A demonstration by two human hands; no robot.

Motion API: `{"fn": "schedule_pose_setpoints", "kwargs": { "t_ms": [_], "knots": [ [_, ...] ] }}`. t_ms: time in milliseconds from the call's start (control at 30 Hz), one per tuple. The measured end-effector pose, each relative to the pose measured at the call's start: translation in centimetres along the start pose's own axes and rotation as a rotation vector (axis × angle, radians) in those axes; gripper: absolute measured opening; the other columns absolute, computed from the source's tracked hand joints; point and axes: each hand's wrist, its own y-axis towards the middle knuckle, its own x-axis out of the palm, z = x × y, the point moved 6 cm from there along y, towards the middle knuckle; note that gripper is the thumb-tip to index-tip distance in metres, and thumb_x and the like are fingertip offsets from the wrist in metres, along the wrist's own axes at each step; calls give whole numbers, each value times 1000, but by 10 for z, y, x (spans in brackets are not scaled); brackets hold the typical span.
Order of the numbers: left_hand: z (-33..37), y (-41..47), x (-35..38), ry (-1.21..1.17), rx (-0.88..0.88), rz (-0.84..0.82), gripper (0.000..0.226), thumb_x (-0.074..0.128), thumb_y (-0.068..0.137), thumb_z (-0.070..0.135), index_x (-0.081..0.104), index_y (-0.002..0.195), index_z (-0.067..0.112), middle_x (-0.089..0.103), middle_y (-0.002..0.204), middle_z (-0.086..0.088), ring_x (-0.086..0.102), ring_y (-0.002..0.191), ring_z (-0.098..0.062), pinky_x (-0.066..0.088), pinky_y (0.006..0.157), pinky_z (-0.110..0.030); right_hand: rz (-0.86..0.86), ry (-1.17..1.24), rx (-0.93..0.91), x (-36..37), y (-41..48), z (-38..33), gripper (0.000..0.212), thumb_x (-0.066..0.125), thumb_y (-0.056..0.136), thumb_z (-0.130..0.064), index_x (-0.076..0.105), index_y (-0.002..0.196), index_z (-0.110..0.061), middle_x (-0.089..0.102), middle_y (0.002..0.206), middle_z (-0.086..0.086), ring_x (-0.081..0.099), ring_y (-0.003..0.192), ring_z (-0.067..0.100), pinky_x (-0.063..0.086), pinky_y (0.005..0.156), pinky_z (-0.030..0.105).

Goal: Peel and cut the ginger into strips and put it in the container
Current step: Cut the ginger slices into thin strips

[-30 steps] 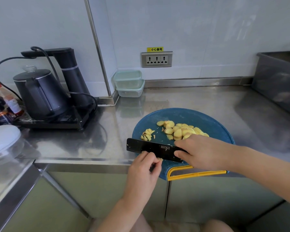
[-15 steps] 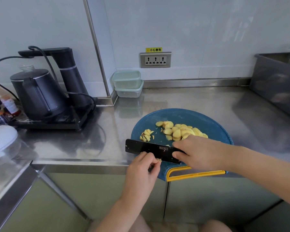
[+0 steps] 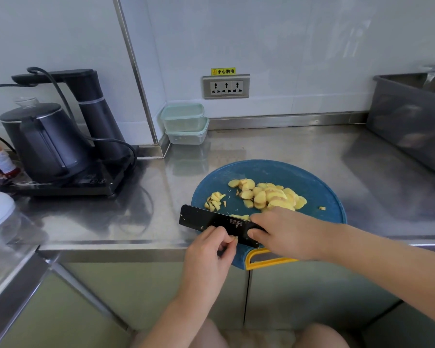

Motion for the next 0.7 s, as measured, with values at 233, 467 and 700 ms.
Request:
{"fn": "schedule_pose_setpoints", "kwargs": {
  "t_ms": [233, 467, 700],
  "knots": [
    [-2, 1, -2, 26, 1, -6, 31, 75, 75, 2, 48, 66, 14, 36, 65, 16, 37, 57, -4, 32, 49, -12, 21, 67, 9, 2, 11, -4, 32, 38, 101, -34, 52, 83, -12, 51, 68, 0, 46, 60, 13, 35, 53, 26],
    [0, 5, 0, 67, -7, -49, 34, 74, 76, 6, 45, 66, 18, 34, 63, 17, 37, 56, -5, 33, 48, -16, 3, 214, 47, 3, 15, 8, 33, 41, 100, -38, 57, 86, -13, 60, 79, 7, 61, 72, 27, 51, 65, 40],
    [-7, 6, 1, 5, -111, -103, 18, 74, 78, 9, 59, 75, 19, 49, 63, 13, 49, 68, -6, 39, 56, -11, 46, 148, 51, -8, 6, 18, 30, 40, 101, -35, 57, 86, -15, 57, 80, 1, 51, 70, 11, 40, 63, 26]
  ]
}}
